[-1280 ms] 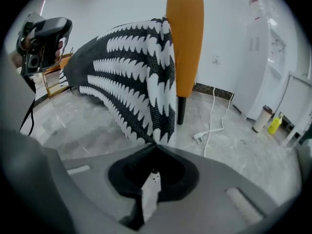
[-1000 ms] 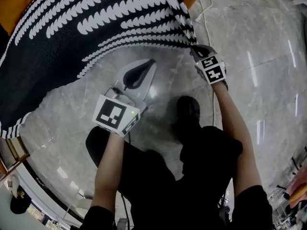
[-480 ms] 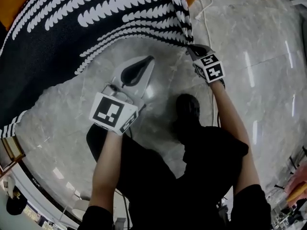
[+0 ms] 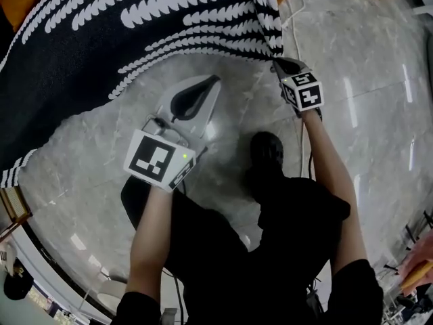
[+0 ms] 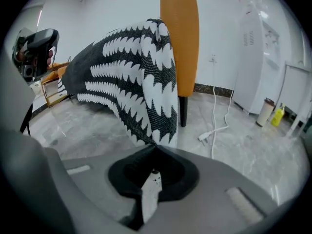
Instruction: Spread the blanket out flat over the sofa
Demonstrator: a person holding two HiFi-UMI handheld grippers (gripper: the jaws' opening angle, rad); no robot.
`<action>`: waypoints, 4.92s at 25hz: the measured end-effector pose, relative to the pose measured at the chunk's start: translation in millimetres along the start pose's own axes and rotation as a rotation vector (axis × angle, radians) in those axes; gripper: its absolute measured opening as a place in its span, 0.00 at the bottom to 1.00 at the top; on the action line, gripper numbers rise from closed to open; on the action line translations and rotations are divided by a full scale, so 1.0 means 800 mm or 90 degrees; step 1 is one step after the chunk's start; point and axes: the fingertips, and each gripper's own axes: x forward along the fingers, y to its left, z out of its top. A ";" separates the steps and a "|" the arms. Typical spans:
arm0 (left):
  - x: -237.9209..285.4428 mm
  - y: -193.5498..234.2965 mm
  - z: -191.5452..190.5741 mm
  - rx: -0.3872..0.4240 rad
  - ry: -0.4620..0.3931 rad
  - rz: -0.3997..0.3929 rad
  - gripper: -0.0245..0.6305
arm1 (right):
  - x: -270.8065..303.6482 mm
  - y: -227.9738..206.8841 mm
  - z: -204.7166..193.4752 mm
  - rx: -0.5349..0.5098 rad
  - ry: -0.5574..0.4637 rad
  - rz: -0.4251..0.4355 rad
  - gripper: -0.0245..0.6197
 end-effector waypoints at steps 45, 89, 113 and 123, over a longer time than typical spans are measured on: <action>-0.036 -0.053 0.389 -0.054 0.133 0.074 0.06 | -0.367 0.035 0.345 -0.019 0.001 0.163 0.25; -0.503 -0.039 0.892 -0.044 -0.112 0.357 0.06 | -0.810 0.429 0.928 -0.088 -0.360 0.339 0.22; -0.619 -0.028 0.886 -0.025 -0.150 0.283 0.06 | -0.823 0.642 0.944 -0.151 -0.387 0.368 0.03; -0.629 -0.031 0.873 -0.032 -0.141 0.289 0.06 | -0.819 0.647 0.933 -0.130 -0.377 0.356 0.04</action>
